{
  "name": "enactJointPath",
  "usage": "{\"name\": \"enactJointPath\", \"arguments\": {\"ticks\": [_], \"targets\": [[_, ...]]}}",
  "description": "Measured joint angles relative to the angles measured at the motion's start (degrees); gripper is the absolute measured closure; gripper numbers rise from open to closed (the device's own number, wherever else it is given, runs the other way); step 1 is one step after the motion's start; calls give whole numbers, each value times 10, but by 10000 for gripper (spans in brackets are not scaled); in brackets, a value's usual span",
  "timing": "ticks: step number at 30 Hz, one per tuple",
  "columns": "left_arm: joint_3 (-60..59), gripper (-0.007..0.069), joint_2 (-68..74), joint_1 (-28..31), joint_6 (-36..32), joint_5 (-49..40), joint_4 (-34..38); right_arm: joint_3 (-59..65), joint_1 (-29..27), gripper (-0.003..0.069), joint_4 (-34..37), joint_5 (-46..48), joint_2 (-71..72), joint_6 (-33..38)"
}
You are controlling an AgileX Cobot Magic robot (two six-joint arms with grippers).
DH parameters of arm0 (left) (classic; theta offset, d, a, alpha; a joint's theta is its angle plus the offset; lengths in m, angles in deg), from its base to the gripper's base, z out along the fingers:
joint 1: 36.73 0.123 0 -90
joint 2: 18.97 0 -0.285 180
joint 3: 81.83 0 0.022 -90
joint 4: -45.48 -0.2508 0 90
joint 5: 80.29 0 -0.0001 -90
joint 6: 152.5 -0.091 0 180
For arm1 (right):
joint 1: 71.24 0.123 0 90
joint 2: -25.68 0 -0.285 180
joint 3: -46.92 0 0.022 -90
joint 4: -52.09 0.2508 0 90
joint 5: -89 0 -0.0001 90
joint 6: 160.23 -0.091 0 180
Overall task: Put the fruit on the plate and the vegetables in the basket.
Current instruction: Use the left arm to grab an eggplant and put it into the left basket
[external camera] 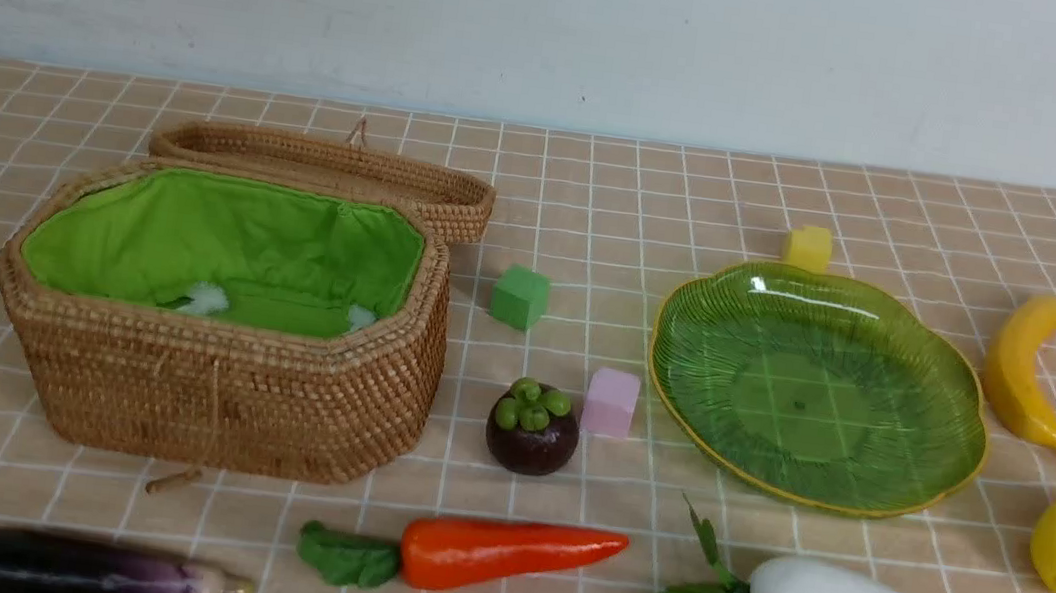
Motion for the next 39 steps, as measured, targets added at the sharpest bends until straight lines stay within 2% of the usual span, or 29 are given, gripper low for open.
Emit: {"name": "enactJointPath", "arguments": {"ticks": [17, 21, 24, 30, 34, 39], "targets": [[0, 603, 0, 0, 0, 1, -1, 0, 0, 417, 0, 0, 0, 0], [0, 600, 0, 0, 5, 40, -7, 0, 0, 417, 0, 0, 0, 0], [0, 597, 0, 0, 26, 75, 18, 0, 0, 417, 0, 0, 0, 0], [0, 587, 0, 0, 89, 161, 134, 0, 0, 417, 0, 0, 0, 0], [0, 584, 0, 0, 92, 223, 153, 0, 0, 417, 0, 0, 0, 0], [0, 585, 0, 0, 95, 236, 153, 0, 0, 417, 0, 0, 0, 0]]}}
